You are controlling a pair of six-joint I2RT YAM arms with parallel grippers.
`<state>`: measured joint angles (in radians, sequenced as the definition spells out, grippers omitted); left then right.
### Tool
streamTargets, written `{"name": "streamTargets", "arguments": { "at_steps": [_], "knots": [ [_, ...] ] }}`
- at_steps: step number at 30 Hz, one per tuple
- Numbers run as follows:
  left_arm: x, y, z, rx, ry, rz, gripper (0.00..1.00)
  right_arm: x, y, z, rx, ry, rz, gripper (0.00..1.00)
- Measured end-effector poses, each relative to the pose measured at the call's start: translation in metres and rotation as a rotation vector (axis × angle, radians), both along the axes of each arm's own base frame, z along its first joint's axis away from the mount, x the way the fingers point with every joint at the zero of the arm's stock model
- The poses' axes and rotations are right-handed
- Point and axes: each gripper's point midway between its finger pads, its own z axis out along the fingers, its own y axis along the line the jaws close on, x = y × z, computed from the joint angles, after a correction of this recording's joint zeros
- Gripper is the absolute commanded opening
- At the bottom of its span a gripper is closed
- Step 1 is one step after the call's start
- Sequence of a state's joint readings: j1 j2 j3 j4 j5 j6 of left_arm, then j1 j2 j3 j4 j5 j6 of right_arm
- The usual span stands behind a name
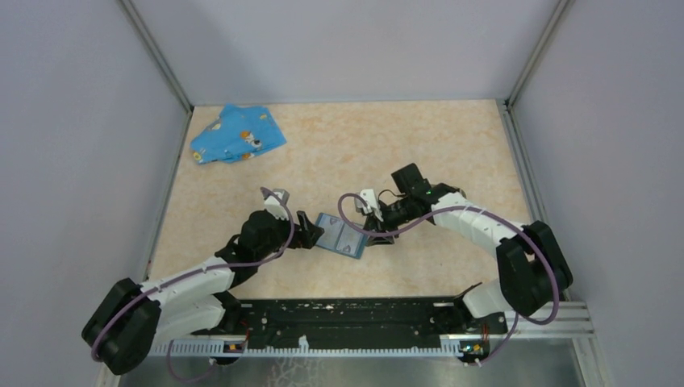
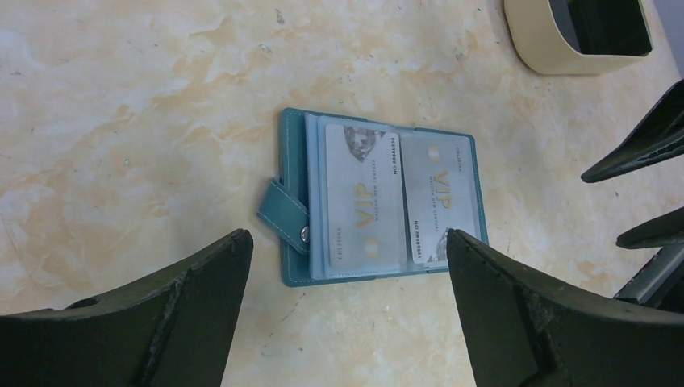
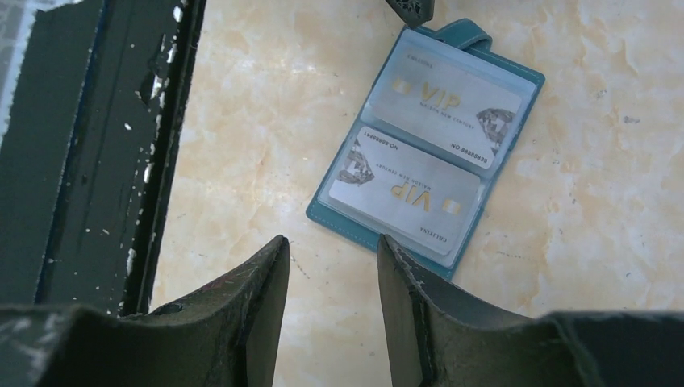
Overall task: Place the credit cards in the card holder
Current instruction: Insert the credit card into the card holder.
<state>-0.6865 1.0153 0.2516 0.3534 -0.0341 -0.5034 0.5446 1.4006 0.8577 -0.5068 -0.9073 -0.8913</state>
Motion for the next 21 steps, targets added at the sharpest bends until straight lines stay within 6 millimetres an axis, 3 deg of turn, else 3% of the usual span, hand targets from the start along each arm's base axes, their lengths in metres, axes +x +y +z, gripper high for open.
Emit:
{"name": "streamTargets", "arguments": {
  "at_steps": [10,21],
  "knots": [
    [-0.003,0.001,-0.016,-0.008,0.08,-0.045,0.93,0.009,-0.001,-0.01,-0.05,-0.044,-0.017,0.44],
    [-0.003,0.0,-0.017,-0.017,0.099,-0.064,0.9,0.01,-0.002,-0.019,-0.074,-0.027,-0.025,0.42]
  ]
}}
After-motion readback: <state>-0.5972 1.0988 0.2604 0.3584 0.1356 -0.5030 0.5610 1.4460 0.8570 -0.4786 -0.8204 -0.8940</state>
